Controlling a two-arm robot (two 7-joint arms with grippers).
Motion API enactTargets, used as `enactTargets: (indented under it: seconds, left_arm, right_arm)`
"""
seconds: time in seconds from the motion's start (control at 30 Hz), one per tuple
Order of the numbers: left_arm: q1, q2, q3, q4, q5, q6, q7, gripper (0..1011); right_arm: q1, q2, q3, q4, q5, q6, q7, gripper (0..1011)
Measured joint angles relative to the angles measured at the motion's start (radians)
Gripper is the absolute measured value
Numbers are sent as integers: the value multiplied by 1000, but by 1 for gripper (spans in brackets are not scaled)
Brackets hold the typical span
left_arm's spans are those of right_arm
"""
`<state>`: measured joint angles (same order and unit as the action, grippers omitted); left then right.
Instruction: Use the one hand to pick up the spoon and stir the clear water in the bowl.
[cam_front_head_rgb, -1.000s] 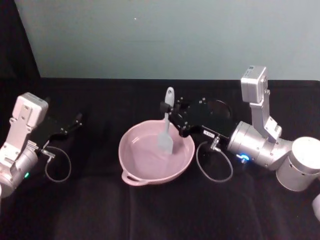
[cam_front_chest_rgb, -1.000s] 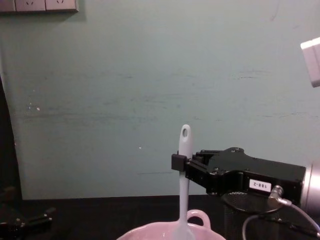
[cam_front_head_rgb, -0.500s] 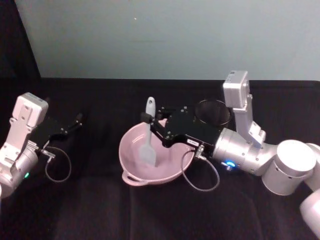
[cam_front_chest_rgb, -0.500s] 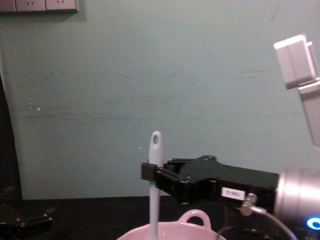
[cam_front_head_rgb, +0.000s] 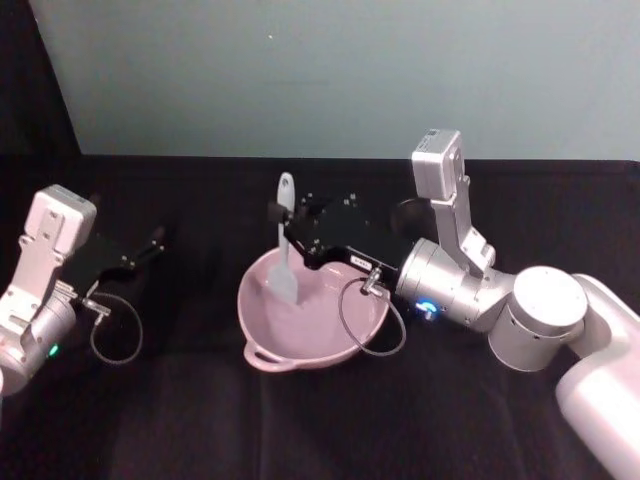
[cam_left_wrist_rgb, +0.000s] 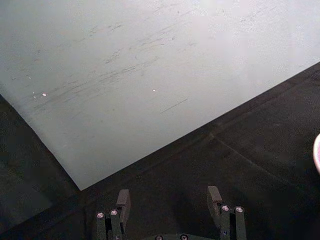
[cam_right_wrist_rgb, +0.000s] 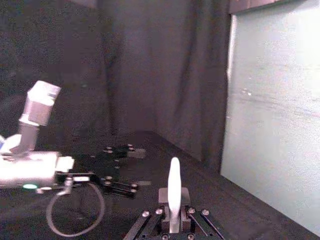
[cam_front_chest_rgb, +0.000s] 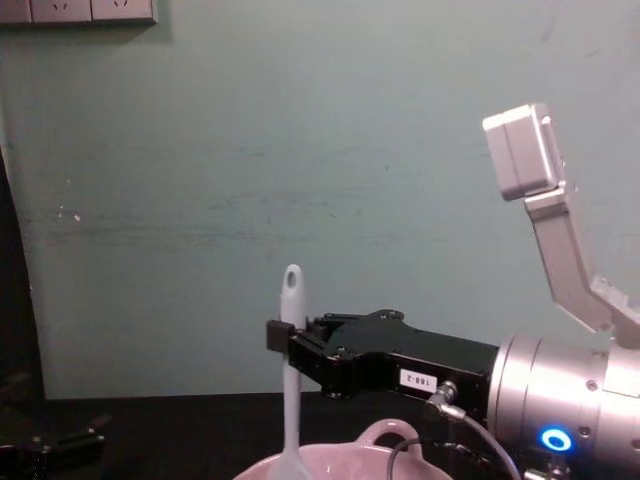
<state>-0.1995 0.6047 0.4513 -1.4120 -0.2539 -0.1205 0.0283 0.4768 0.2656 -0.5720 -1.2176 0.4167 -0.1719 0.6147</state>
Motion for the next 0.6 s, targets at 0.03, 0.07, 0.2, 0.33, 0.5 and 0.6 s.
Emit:
enactTargets:
  seconds: [0.03, 0.07, 0.2, 0.33, 0.5, 0.6]
  left_arm:
    - [0, 0, 0, 0, 0, 0, 0, 1011]
    - [0, 0, 0, 0, 0, 0, 0, 1011]
    - [0, 0, 0, 0, 0, 0, 0, 1011]
    - [0, 0, 0, 0, 0, 0, 0, 1011]
    - [0, 0, 0, 0, 0, 0, 0, 1011]
    - [0, 0, 0, 0, 0, 0, 0, 1011]
  right_arm:
    - [3, -4, 2, 9, -5, -4, -3, 118]
    - [6, -7, 3, 17, -9, -9, -7, 118]
    - [14, -16, 12, 42, -31, -29, -22, 118]
    - [11, -14, 25, 45, -56, -48, -36, 118]
    - [-5, 3, 40, 19, -70, -56, -39, 119]
    - [-20, 19, 50, -6, -71, -52, -38, 118]
